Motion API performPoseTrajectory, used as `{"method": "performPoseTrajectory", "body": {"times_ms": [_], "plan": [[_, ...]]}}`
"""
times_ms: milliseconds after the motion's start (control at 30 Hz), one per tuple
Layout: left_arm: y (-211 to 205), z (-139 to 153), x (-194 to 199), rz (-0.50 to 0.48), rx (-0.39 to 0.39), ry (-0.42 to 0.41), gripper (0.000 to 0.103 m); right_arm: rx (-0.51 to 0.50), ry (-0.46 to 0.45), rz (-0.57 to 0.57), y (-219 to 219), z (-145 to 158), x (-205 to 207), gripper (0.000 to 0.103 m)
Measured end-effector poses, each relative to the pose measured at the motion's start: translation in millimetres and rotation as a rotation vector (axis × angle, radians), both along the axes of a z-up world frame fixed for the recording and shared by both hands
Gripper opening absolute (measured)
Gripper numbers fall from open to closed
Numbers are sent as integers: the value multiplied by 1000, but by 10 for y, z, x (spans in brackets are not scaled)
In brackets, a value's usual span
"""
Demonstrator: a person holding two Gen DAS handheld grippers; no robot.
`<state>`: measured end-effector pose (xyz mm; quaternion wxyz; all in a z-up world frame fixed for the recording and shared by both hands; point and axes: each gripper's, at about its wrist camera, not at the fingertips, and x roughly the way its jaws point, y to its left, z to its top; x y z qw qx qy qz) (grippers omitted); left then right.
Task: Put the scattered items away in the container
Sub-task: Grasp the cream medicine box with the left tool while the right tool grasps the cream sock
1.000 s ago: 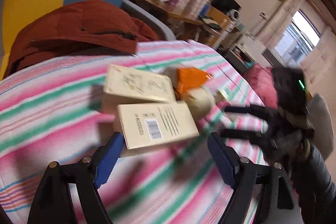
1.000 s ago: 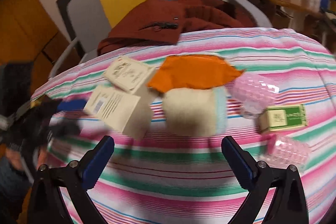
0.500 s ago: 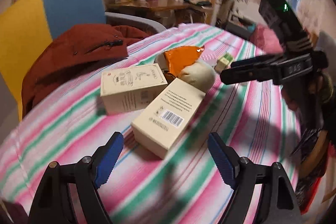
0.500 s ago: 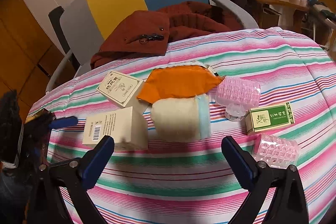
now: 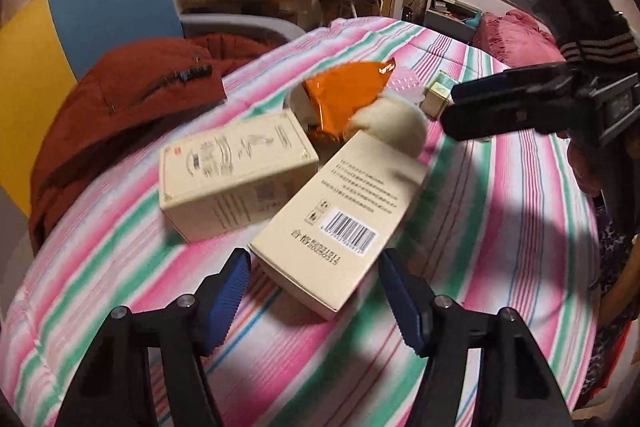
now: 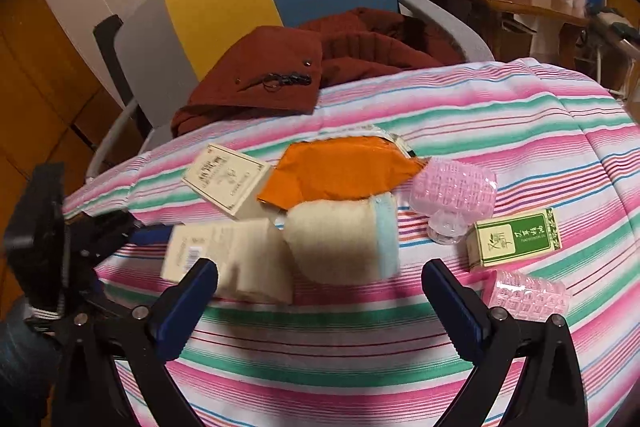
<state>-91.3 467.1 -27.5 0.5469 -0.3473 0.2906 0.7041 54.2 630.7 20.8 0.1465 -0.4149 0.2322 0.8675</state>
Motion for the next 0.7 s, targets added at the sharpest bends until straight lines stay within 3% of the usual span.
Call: {"method": "performPoseTrajectory", "body": {"times_ms": [267,433,700], "plan": [[193,-24,146,-106,-40,46,69,4,6,-12,23,2,15,103],[100,-97,101,-65,-3,-61,57,28,12,-12,7,24,13,103],[-191,-100,151,66,14,-65,53,87,-12,-31,10,-23,-27,103]]}}
